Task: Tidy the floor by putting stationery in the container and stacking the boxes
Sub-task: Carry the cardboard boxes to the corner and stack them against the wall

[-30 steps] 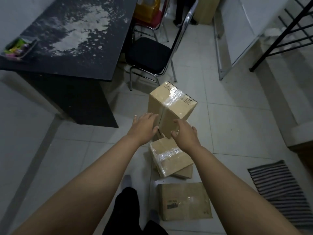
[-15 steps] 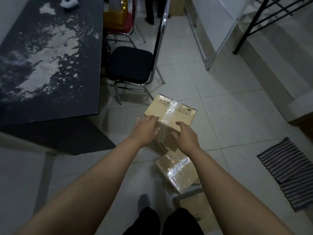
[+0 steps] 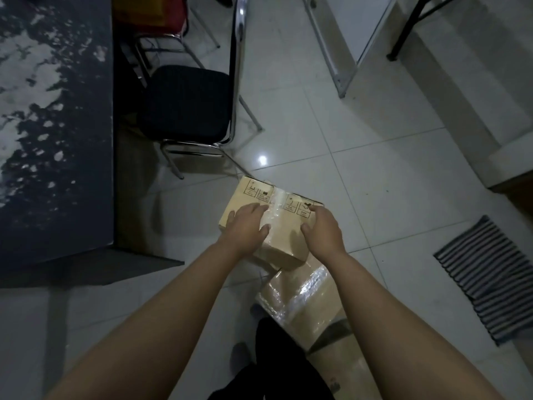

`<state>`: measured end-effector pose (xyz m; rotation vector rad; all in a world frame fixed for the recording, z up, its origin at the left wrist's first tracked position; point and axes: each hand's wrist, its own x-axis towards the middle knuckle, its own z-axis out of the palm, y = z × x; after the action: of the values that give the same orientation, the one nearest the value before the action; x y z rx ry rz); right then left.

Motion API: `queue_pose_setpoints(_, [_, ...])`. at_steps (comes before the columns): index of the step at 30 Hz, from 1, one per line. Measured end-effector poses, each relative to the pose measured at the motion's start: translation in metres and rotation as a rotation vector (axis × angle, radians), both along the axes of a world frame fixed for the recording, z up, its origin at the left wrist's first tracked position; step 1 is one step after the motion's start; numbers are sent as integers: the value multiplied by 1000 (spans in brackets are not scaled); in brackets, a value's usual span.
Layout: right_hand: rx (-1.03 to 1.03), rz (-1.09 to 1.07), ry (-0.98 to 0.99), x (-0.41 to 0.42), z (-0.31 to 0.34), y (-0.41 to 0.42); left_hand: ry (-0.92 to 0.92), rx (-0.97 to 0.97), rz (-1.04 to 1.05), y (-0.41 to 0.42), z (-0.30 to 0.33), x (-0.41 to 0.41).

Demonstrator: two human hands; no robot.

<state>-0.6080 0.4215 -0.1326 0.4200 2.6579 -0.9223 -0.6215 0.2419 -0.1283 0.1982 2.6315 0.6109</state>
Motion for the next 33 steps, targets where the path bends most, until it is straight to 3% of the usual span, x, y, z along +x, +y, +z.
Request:
queue_pose_setpoints(10, [-89,-133,-101,-59,-53,20,56,-61,131,-4,-56,-81])
queue_pose_setpoints(16, [-270,-365,-217,-72,-81,22,-67,7,312,-18,-90,-111])
queue_pose_setpoints(22, [-311,-398,-300,-75,-98,19,-234,230,467,-24,-108,-107])
queue_pose_setpoints(33, [-266,-519,-251,-54,-90,4,-242,294,635,-37,-93,-62])
